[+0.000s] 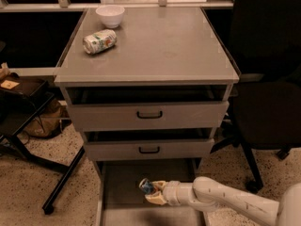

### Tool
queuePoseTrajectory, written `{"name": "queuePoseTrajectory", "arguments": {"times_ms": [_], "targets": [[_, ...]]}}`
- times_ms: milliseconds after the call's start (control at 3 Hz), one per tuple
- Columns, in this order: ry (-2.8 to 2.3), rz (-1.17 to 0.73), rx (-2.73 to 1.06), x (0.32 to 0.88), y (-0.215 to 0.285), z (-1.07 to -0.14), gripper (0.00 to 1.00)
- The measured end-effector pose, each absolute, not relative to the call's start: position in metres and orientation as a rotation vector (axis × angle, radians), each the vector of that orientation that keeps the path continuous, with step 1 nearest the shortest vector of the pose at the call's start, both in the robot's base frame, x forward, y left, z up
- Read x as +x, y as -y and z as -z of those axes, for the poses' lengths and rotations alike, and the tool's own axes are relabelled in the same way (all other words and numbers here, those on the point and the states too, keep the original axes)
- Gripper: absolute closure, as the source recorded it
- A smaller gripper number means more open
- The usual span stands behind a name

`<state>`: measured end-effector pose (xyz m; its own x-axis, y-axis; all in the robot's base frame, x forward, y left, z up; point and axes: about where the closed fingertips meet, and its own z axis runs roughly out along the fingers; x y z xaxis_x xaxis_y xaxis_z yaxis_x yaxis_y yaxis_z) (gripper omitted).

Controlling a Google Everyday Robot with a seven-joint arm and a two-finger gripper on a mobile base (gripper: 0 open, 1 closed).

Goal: Place redbull can into bottom drawer

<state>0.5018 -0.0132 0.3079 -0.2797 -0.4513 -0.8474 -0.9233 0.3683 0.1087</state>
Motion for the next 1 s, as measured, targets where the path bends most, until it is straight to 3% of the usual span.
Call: {"name": "queuePoseTrajectory", "arguments": {"times_ms": [1000], "targets": [[-1.968, -0.858, -1.188, 0.518, 0.002, -0.235, 1.0]]}}
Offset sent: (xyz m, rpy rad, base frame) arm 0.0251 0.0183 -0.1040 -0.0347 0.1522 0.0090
